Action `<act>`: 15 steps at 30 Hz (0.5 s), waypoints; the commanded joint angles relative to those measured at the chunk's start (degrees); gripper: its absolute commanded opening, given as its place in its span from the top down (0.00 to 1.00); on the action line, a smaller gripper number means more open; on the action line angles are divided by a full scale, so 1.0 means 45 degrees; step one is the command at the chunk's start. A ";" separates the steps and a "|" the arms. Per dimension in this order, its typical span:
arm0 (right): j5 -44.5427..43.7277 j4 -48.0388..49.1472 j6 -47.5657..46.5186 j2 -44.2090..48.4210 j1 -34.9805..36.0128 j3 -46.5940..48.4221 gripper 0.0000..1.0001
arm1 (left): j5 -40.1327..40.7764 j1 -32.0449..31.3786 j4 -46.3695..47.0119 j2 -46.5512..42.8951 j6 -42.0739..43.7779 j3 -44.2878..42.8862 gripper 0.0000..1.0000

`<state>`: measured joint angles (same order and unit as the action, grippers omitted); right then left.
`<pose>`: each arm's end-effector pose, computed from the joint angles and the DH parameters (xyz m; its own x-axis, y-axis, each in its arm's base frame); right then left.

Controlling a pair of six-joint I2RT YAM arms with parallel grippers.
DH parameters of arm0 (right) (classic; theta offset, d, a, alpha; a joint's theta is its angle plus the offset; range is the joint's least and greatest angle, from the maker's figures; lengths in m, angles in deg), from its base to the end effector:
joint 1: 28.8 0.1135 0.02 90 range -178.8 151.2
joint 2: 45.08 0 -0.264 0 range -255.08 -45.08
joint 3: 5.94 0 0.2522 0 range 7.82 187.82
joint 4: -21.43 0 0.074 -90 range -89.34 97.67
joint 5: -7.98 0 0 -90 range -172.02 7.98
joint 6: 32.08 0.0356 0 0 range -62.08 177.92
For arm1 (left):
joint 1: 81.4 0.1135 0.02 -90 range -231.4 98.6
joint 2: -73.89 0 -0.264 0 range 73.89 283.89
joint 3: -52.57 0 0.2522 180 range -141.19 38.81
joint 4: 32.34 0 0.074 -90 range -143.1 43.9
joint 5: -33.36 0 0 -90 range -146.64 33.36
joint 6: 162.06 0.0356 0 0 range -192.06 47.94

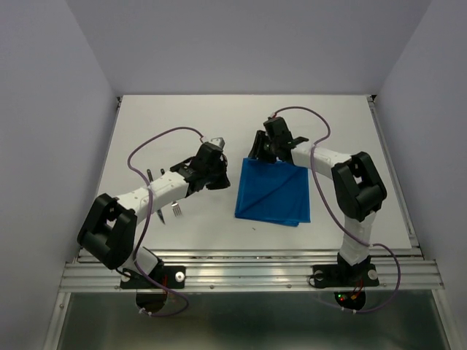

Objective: Fold the napkin into a case and place the utensils inside
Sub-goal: Fold the top corner of the square-folded napkin at the center of the board, then smooth out the upper triangle-folded napkin at the center of the board.

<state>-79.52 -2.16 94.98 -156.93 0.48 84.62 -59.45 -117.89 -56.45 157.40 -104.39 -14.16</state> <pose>0.3751 0.2121 0.1897 -0.8019 0.2407 -0.5469 -0.0405 0.8913 0.4516 0.2518 -0.1884 0.2313 -0.7783 -0.0887 -0.6216 0.2456 0.8681 -0.4314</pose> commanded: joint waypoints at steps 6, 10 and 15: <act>-0.3636 -0.0394 -0.0754 0.3467 0.0076 -0.1142 0.56 | -0.1054 -0.0113 0.0815 0.0505 0.0349 -0.0611 1.00; -0.4287 -0.0279 0.0259 0.4873 -0.0215 -0.3233 0.84 | -0.0939 -0.1186 0.1030 0.0661 0.0838 -0.0981 1.00; -0.4130 -0.0239 0.0904 0.5655 -0.0471 -0.5108 0.97 | -0.1874 -0.1656 0.1244 0.1091 0.0625 -0.0732 1.00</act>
<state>-95.47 -2.73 96.31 -132.41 -0.73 66.70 -64.19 -124.36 -53.26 161.53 -102.40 -16.77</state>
